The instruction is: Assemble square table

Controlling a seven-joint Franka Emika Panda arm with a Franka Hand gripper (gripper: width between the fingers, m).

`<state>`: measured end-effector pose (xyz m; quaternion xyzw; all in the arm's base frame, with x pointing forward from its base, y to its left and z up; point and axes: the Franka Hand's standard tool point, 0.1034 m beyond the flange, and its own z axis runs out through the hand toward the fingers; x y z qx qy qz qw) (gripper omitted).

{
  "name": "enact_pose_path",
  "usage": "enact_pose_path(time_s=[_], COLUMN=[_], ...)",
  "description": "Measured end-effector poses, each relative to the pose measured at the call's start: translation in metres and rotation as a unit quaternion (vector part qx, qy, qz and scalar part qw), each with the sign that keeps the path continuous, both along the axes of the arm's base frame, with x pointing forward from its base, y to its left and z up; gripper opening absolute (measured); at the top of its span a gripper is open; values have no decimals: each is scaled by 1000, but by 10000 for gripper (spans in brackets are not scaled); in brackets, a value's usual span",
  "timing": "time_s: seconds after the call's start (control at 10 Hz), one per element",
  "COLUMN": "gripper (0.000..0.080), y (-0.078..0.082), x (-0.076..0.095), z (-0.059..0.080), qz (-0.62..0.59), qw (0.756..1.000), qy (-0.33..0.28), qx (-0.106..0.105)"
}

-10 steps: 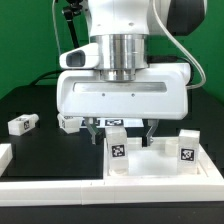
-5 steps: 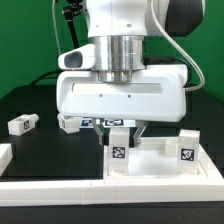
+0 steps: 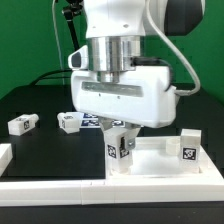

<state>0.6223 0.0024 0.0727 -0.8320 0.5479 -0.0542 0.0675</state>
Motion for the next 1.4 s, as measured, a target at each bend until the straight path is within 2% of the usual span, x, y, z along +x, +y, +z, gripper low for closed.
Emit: enact_pose_path(time_s=[0.2,0.3,0.5,0.6,0.7,0.8,0.9,1.2,1.3,1.4], gripper=[291,291,291,401,564,564,623,648,648,649], y=[3,5,5,5,8,7,6,4,3,4], x=[-1,0,0,0,1,3,2,2,2,3], z=[-1,-2,-3,-3,-2,-1,0,-2,-2,-1], qz=[-159,-221,-247,-205,-123,-23,56,144,190,308], qw=[986,973,966,977,992,1000,998,989,981,949], qy=[13,19,21,17,10,-3,-8,-12,-13,-11], qx=[55,69,73,62,37,14,-1,-18,-29,-59])
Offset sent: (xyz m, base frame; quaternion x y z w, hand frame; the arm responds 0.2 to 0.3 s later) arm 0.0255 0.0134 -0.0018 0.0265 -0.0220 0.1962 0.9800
